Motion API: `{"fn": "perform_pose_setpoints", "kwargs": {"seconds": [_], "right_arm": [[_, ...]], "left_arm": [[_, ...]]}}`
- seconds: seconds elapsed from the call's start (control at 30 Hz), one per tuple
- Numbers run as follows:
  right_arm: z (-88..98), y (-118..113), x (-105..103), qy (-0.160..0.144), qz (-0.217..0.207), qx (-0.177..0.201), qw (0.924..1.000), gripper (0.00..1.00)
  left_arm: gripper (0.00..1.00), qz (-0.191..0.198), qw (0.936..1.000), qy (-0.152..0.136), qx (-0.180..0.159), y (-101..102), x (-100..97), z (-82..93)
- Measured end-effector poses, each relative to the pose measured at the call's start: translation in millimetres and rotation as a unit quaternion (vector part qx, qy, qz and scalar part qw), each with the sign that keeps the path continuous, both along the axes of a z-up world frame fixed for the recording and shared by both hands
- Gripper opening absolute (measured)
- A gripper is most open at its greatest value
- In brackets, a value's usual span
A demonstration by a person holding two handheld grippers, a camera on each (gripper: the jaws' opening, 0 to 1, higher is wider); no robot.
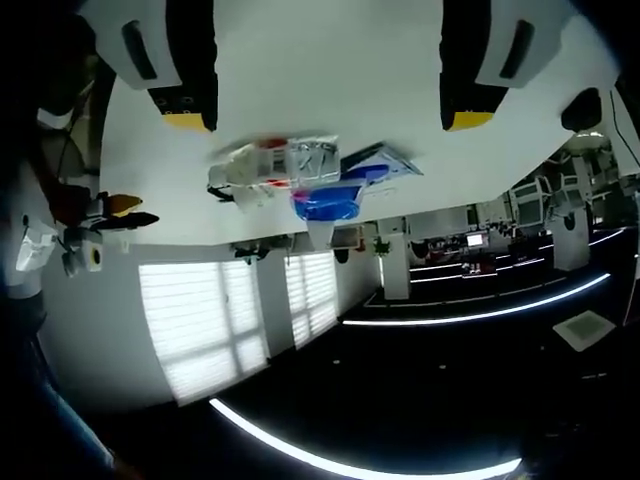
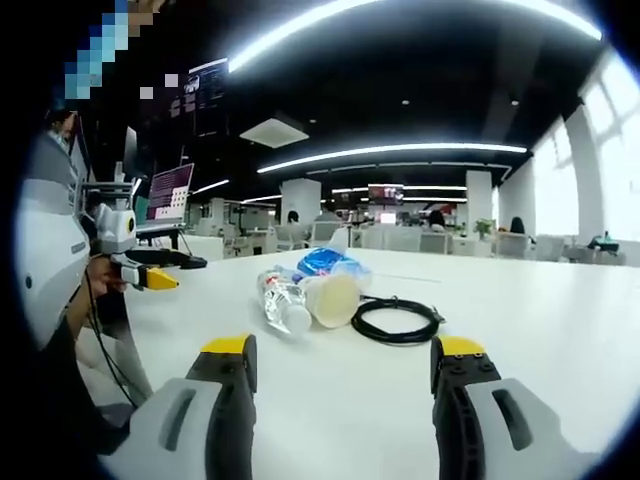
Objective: Arrange the tabletop items into an orderly group along one side of the table until the central work area is clear of visible clutter.
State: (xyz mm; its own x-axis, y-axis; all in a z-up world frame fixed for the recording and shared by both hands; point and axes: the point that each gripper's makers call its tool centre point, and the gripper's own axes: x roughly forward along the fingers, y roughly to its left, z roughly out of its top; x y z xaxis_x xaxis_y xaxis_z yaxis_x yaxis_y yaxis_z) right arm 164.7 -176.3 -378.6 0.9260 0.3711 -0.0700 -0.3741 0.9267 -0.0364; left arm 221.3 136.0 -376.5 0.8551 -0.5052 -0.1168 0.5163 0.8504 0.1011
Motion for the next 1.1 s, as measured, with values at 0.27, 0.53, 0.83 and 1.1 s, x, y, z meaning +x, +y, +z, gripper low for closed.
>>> {"fn": "perform_pose_setpoints", "kwargs": {"seconds": [0.27, 0.53, 0.83, 1.1], "right_arm": [[-0.6, 0.8, -0.9, 0.000, -0.001, 0.000, 1.0000, 0.67], [2.0, -0.4, 0.1, -0.005, -0.005, 0.004, 1.0000, 0.63], [-5.8, 5.6, 2.1, 0.004, 0.004, 0.007, 1.0000, 0.62], [-3.0, 12.9, 4.8, 0.001, 0.021, 0.003, 0.9998, 0.61]], "left_arm": [[0.91, -0.011, 0.9999, 0.008, 0.010, -4.0, -2.3, -7.0], [0.91, -0.010, 0.9998, 0.012, 0.012, -3.5, -0.2, -10.7], [0.91, -0.018, 0.9994, 0.023, 0.019, -8.6, -1.1, -18.5], [0.90, -0.023, 0.9980, 0.032, 0.049, -10.7, 3.6, -28.9]]}}
